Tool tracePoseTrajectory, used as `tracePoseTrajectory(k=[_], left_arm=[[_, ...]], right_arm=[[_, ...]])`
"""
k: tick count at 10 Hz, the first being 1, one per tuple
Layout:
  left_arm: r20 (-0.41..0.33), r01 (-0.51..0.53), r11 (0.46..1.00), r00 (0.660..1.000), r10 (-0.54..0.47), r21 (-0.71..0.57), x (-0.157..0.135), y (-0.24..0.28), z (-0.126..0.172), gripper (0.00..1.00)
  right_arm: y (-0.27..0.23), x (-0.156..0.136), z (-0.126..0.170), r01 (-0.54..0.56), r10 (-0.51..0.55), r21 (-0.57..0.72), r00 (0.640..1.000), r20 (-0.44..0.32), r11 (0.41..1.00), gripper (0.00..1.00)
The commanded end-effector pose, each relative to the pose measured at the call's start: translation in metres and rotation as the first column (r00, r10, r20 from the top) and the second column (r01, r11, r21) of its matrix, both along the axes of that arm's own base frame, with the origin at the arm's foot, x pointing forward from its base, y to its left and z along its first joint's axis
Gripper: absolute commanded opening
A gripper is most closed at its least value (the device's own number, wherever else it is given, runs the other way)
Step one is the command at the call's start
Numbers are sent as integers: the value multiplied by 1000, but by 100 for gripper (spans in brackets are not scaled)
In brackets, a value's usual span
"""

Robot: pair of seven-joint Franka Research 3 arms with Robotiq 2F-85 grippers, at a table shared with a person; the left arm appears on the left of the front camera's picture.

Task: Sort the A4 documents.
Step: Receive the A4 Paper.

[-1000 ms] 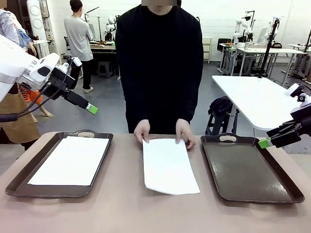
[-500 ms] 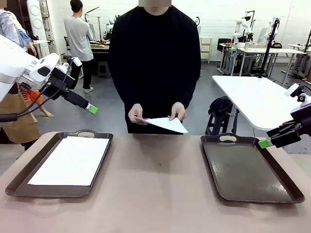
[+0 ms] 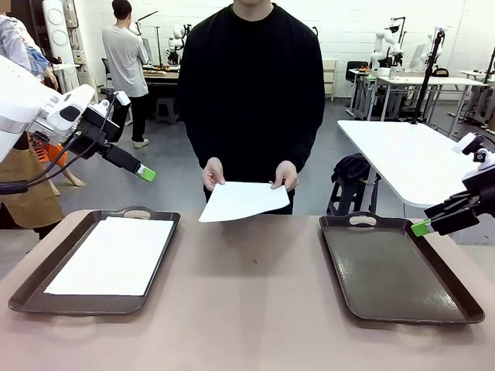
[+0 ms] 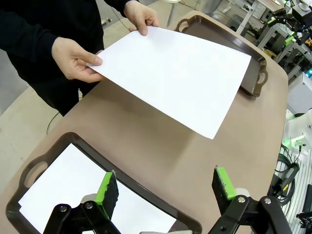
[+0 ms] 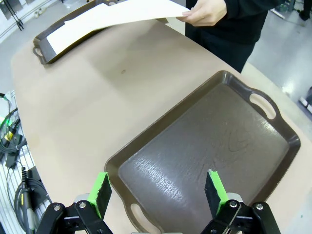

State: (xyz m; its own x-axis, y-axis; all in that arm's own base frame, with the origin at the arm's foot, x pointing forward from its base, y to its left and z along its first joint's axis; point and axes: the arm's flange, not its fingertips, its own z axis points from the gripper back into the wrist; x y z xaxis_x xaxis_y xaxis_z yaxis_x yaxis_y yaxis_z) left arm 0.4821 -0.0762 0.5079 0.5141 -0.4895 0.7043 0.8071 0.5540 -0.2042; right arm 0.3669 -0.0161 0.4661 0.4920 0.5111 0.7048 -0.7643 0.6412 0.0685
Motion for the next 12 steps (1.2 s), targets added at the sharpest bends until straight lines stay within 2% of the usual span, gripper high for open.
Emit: tracePoseTrajectory(k=[1, 12], left_arm=[[19, 11, 1000, 1000, -11, -20, -1, 0, 1, 100], [19, 11, 1000, 1000, -11, -20, -1, 0, 1, 100]], right_arm=[[0, 5, -2, -17, 16, 26, 1000, 12, 1000, 100], [0, 5, -2, -17, 16, 26, 1000, 12, 1000, 100]])
